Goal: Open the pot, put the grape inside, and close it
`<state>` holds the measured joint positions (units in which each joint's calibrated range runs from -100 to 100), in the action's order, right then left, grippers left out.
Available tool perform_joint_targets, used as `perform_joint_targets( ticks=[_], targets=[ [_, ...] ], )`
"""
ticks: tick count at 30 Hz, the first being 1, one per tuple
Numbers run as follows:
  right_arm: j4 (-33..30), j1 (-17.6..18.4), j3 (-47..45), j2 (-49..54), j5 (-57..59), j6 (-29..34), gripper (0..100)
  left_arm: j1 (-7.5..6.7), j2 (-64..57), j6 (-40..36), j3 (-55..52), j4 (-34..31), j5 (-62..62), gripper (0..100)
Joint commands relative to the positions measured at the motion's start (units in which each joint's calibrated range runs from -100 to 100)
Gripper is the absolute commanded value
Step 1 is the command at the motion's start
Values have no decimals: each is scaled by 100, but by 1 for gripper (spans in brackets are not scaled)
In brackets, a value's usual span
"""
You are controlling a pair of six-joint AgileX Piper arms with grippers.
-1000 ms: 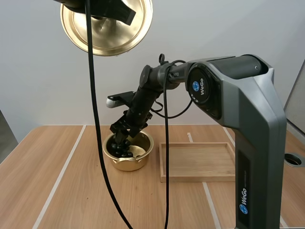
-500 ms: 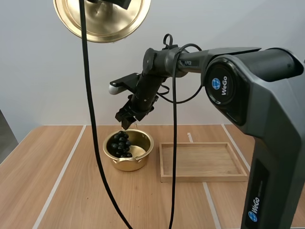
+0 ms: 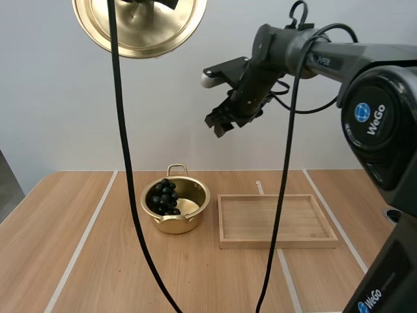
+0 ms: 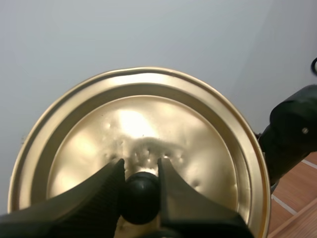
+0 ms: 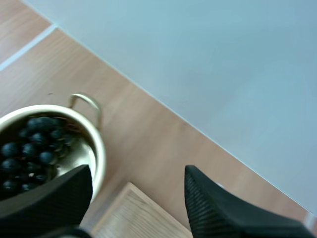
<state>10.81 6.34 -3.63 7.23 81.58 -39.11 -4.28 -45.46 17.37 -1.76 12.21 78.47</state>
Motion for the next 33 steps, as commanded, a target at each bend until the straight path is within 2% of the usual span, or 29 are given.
perform_joint_targets(
  ticks=[1,5,7,10,12,16,25,33],
  targets=[
    [-47,-282,-52,317,88,-22,89,-21,-27,-123,47,-14,-31,0],
    [-47,-610,-242,618,88,-58,80,-21,-27,-126,47,-14,-31,0],
    [-47,-740,-368,776,88,-113,67,-21,20,-130,31,23,-31,0],
    [-36,-927,-496,1014,103,-113,33,-21,58,-149,-129,79,-31,0],
    [-23,-1038,-563,1181,103,-113,0,-21,122,-149,-274,79,-31,0],
    [-6,-1178,-687,1510,106,-135,0,-21,306,-209,-571,79,-31,0],
    [63,-1207,-1071,2303,90,-113,0,-21,865,-238,-1317,357,-112,0],
    [222,-1207,-1506,2839,74,-113,0,-21,1126,-238,-2248,446,-1197,0]
  ],
)
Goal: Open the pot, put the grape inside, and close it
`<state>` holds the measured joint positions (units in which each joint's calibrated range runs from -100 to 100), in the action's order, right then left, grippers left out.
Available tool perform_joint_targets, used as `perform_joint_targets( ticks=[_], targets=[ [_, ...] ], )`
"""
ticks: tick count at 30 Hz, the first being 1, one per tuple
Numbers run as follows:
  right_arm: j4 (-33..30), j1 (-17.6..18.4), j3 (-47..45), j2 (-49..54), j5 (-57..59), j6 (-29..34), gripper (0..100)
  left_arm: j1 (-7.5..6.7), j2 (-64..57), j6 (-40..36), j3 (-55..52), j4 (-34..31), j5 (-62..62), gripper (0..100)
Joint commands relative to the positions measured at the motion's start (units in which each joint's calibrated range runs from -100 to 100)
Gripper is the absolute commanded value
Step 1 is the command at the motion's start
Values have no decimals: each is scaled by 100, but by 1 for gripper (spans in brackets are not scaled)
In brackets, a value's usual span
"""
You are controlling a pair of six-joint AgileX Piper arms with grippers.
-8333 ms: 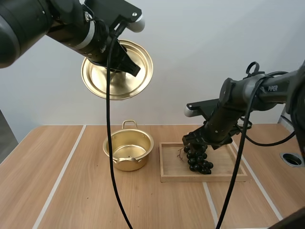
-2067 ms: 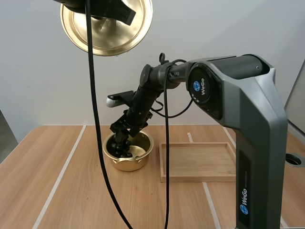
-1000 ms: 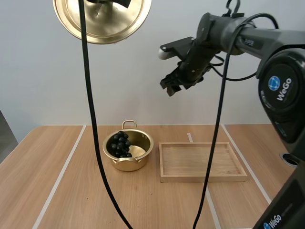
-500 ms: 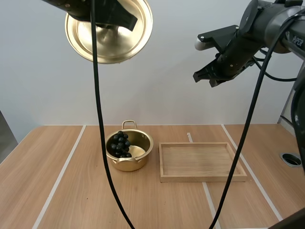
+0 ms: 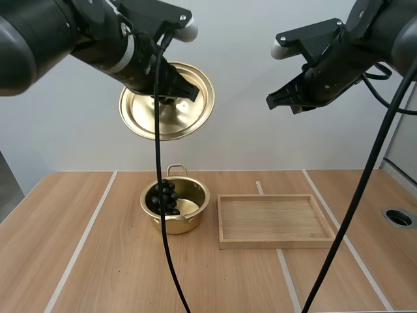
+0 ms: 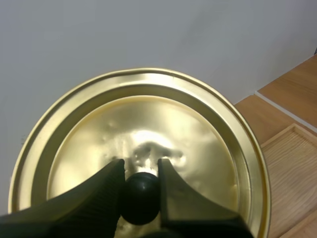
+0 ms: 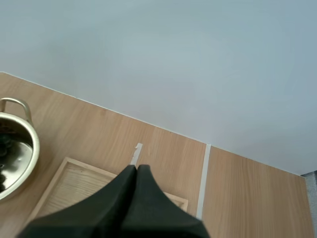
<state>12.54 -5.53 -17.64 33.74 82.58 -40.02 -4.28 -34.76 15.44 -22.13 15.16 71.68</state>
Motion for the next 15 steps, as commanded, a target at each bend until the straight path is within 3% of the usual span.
perform_joint_targets(
  ticks=[1,15],
  targets=[
    [49,-20,-152,233,-27,-21,0,-21,87,-45,-313,151,-612,0],
    [44,-20,-675,817,-160,-21,0,-21,1021,-45,-1177,151,-1405,0]
  ],
)
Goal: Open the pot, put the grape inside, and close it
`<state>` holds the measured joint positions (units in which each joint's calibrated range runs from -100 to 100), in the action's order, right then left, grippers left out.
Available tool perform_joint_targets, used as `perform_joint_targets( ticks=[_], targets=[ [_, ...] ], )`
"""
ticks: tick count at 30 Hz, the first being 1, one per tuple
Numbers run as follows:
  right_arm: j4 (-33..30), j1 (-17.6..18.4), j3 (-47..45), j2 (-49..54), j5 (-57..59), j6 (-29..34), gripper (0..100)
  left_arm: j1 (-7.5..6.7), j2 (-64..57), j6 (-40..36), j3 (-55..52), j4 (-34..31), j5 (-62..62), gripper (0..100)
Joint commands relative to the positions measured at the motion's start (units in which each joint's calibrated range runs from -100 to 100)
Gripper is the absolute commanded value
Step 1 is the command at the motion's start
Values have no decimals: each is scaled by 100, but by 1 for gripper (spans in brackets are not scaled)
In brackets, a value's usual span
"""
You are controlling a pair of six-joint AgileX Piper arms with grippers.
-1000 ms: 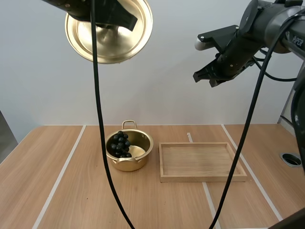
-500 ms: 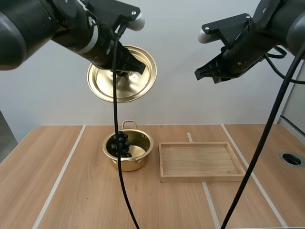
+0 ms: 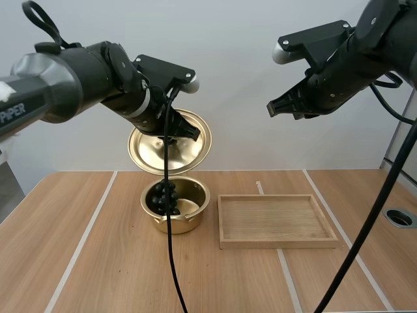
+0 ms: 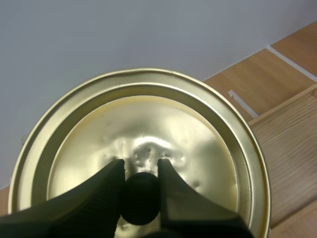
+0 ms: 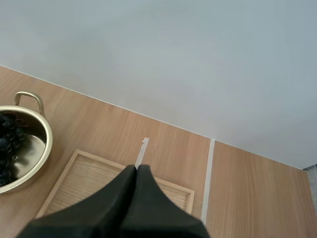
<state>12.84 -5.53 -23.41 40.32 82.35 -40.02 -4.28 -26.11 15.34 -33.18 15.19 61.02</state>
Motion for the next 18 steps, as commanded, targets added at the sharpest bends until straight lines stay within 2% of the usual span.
perform_joint_targets(
  ticks=[1,18],
  targets=[
    [14,-20,-113,187,-136,-21,0,-21,262,-35,-91,147,-356,0],
    [45,-20,-113,218,-193,87,0,-21,1726,48,-91,336,-856,0]
  ],
)
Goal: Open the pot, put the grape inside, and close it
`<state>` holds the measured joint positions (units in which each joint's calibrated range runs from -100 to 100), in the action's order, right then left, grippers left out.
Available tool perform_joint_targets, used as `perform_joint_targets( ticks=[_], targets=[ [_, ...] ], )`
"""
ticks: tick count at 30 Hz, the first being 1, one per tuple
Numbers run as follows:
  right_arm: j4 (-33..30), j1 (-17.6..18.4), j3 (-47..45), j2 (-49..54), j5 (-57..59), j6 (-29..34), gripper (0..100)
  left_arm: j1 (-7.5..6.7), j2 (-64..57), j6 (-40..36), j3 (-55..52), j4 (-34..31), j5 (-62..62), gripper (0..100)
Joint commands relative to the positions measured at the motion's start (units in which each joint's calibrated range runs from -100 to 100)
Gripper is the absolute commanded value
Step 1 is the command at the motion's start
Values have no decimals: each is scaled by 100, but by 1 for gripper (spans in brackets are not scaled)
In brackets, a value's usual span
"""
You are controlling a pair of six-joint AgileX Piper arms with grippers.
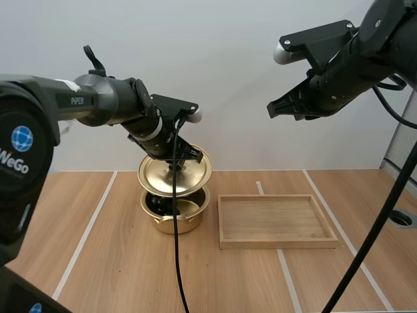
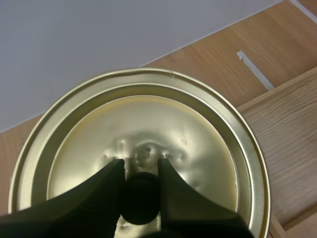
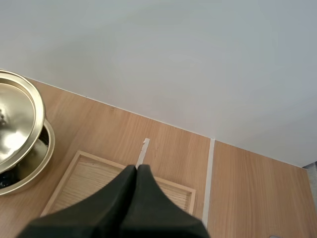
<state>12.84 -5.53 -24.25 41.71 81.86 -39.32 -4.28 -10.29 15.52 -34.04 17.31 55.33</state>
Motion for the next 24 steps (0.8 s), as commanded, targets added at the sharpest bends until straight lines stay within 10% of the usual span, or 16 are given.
perform_joint_targets(
  ticks=[1,24],
  targets=[
    [45,-20,-28,80,-144,17,0,-21,216,30,-5,125,-324,0],
    [57,-20,-28,80,-218,17,0,184,810,438,-5,633,106,0]
  ],
)
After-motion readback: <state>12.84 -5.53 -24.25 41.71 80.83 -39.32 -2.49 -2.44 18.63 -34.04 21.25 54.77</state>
